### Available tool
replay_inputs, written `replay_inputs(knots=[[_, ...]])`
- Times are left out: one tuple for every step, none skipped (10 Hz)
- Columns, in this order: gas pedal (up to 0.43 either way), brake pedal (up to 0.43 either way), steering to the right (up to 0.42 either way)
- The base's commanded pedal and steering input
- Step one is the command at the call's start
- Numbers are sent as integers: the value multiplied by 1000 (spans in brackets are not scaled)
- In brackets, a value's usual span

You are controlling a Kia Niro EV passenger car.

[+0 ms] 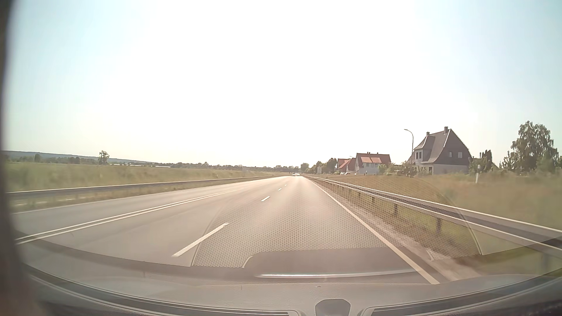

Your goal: Follow the waypoints while adhering to traffic rules and regulations

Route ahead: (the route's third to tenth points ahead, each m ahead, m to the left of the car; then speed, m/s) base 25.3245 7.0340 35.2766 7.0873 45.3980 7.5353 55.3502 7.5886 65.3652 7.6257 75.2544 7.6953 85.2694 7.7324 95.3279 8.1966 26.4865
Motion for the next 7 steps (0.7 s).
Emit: replay_inputs(knots=[[461,6,0],[461,6,0],[461,6,0],[461,6,0],[461,6,0],[461,6,0],[461,6,0]])
